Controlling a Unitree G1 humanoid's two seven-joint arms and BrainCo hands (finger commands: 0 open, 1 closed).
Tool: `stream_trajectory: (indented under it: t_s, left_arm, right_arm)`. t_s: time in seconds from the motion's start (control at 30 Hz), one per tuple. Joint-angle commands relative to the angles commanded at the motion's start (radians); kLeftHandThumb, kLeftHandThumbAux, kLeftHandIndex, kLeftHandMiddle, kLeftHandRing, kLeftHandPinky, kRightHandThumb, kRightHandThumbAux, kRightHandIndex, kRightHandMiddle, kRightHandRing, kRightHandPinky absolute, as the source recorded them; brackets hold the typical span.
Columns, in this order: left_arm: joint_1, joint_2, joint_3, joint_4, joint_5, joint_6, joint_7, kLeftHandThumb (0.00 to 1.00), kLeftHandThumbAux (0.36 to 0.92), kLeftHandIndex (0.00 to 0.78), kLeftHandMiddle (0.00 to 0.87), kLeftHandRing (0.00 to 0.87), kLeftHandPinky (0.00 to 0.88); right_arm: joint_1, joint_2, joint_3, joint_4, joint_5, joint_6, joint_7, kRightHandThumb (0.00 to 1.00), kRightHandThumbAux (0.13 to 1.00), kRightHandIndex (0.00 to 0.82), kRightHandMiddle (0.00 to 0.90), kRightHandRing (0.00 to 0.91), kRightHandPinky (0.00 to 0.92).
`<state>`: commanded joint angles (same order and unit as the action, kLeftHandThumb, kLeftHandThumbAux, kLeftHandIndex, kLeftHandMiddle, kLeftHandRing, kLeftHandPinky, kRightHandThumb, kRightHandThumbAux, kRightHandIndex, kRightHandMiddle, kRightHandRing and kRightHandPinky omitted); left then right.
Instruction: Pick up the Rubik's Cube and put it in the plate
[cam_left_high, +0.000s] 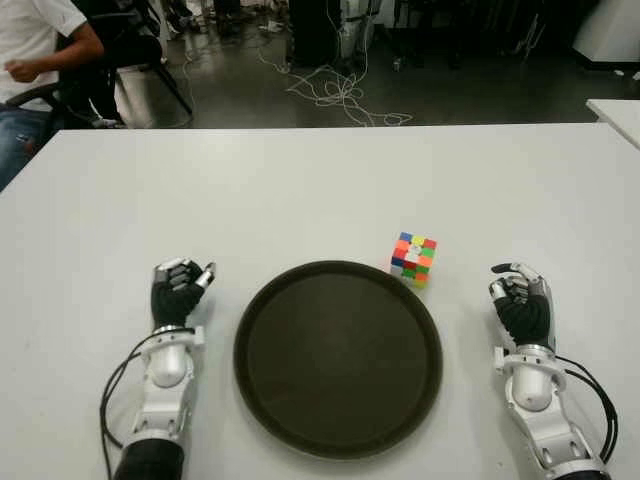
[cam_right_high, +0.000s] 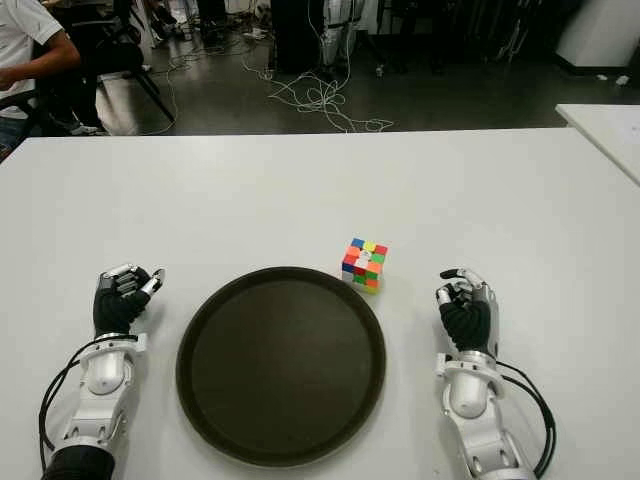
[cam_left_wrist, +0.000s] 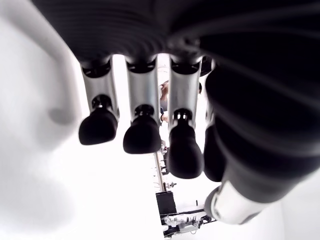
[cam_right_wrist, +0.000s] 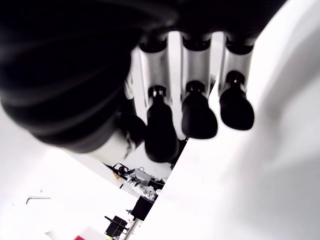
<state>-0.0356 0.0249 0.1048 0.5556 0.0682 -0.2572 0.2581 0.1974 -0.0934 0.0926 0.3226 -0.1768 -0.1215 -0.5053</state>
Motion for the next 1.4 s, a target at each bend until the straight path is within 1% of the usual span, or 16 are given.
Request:
stream_trajectory:
  t_s: [0.43,0.73,1.07,1.4]
  left_arm:
    - [0.000,0.006,-0.008,-0.007,0.008,0.018,0.004,0.354,0.816,0.657,0.783,0.794,0.775]
    - [0.000,0.007,-0.011,-0.009,0.007,0.025,0.001,0.349,0.814,0.657,0.785,0.794,0.777]
    - [0.001,0.006,-0.010,-0.009,0.002,0.014,-0.004,0.338,0.812,0.663,0.787,0.800,0.788]
    - [0.001,0.004,-0.008,-0.004,-0.001,0.001,-0.006,0.334,0.816,0.657,0.786,0.798,0.782]
  right_arm:
    - [-0.004,0.003,-0.006,0.010,0.010,-0.001,0.002,0.693,0.729,0.435,0.761,0.770,0.761]
    - [-0.007,0.000,-0.005,0.015,0.009,0.000,0.005,0.693,0.729,0.434,0.758,0.765,0.752]
    - [-0.007,-0.002,-0.001,0.017,-0.003,-0.002,-0.003,0.693,0.729,0.435,0.755,0.764,0.753]
    - [-0.007,0.001,-0.008,0.016,0.006,-0.004,0.004,0.695,0.727,0.436,0.767,0.778,0.772]
